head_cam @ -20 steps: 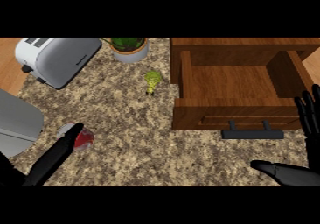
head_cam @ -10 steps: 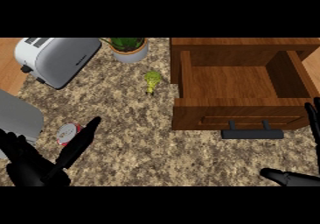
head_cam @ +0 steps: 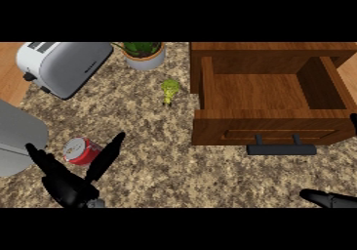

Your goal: Pick up the can, place it into the drawer and close the drawer

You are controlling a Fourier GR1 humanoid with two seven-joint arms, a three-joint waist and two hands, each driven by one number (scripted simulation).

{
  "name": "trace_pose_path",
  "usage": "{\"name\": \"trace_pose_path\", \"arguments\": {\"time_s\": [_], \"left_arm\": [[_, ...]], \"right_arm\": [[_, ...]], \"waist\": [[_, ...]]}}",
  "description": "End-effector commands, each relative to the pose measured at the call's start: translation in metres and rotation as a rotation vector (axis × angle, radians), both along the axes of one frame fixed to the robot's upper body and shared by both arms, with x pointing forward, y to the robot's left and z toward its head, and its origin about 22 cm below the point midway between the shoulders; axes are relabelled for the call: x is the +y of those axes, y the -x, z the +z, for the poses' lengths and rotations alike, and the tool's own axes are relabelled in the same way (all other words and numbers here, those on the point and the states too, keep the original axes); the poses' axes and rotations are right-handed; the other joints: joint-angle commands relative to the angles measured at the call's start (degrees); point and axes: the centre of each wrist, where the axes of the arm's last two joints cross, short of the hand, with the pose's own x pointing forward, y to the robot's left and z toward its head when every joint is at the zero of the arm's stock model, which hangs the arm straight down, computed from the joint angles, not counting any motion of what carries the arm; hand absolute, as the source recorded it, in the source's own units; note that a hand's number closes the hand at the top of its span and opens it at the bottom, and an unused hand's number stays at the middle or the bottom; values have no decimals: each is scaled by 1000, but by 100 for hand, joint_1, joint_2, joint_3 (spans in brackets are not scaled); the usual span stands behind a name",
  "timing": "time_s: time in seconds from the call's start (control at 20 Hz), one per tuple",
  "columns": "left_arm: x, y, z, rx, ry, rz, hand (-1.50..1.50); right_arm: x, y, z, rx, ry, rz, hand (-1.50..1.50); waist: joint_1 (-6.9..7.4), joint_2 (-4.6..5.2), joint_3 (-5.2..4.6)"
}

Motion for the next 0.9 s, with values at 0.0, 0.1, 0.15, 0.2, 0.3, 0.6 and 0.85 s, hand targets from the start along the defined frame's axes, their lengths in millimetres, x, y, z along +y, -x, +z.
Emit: {"name": "trace_pose_path", "arguments": {"time_s": [0.0,0.1,0.15,0.2,0.3,0.6,0.85], "left_arm": [[15,-8,-18,-13,21,113,-150],[5,-15,-29,-1,18,124,-150],[9,-2,-28,12,47,111,-150],[-2,1,-32,16,59,124,-150],[-4,-6,-33,11,54,125,-150],[8,13,-40,41,41,134,-150],[20,-6,-43,57,69,123,-150]], "right_arm": [[0,0,7,-13,-8,-13,-150],[-14,7,12,-5,6,-22,-150],[-5,-2,4,7,6,4,-150],[-4,1,9,-3,5,-7,-150],[-10,21,11,-4,5,5,-150],[-12,15,10,3,5,-15,-150],[-13,27,13,-2,4,-10,-150]], "waist": [[-5,1,-5],[-34,3,-7],[5,1,-7],[7,-2,-12],[-20,-6,-7],[25,-12,-20],[-3,-12,-25]]}}
